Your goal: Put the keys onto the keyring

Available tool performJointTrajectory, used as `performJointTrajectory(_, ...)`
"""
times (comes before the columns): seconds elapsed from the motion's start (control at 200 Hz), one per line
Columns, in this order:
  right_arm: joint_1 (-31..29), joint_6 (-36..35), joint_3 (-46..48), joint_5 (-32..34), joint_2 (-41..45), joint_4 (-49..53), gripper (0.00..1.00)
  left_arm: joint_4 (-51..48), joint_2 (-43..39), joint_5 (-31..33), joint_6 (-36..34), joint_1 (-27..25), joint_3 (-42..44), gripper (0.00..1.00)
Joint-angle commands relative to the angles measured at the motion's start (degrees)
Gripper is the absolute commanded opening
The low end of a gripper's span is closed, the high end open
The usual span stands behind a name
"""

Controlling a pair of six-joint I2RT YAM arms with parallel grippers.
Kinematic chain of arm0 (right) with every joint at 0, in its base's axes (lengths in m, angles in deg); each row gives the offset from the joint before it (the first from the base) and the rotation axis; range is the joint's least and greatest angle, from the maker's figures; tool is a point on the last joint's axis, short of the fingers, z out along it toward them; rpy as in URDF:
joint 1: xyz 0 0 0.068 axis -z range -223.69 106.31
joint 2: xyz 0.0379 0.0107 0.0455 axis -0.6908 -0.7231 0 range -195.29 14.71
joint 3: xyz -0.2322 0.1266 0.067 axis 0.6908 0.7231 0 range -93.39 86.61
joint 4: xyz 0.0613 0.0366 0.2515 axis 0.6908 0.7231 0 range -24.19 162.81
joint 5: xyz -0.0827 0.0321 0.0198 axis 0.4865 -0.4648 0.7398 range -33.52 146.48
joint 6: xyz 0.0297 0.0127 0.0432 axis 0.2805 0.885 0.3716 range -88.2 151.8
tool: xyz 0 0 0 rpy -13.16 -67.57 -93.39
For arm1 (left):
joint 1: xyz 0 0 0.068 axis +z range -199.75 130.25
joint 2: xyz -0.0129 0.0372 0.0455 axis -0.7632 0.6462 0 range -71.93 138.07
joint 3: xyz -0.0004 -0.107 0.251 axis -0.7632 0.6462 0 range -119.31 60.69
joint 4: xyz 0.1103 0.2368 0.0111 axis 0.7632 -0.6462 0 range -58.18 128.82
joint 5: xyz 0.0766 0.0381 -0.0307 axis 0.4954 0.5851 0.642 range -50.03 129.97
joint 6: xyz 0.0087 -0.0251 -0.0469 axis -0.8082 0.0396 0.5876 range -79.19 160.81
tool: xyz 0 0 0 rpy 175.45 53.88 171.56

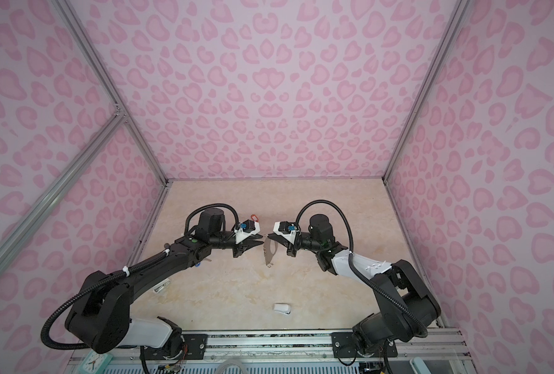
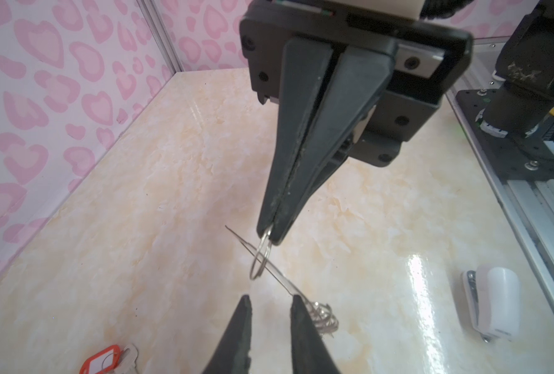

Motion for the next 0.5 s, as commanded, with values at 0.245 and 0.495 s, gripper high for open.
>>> performJointTrajectory(0.245,-1.0,2.8,0.4,-0.8,-0.4,-5.2,0.00,10.8,0.0,-5.4,5.3,0.1,1.6,0.17)
performJointTrajectory(0.495,-1.1,3.0,0.1,-0.6,-0.5,-5.6,0.00,11.5,-0.1,-5.6,5.7,0.1,2.2,0.08)
